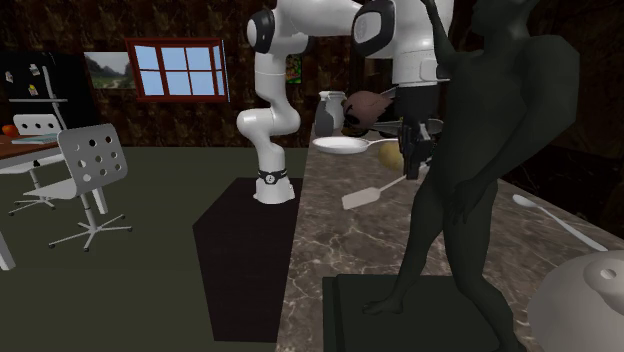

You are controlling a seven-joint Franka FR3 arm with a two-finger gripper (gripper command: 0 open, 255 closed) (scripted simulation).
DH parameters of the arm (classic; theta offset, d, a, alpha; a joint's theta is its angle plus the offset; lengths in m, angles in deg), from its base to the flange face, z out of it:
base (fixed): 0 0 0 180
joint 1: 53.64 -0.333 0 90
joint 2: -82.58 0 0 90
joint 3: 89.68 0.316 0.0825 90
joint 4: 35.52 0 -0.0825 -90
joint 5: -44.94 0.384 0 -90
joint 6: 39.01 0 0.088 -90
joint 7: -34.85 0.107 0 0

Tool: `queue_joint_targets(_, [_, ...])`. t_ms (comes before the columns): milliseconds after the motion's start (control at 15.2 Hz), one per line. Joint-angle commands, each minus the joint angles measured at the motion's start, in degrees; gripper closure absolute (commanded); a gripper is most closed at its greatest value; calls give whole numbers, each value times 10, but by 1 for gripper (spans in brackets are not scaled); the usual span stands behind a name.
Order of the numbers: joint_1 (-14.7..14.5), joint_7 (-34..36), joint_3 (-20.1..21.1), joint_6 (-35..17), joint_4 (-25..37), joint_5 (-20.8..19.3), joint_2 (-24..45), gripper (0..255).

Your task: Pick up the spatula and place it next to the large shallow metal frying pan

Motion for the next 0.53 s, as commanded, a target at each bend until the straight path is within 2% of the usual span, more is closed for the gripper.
queue_joint_targets(0, [0,1,0,14,11,0,-2,255])
queue_joint_targets(330, [-1,1,1,44,38,1,-6,255])
queue_joint_targets(462, [2,1,3,26,-29,10,-55,255])
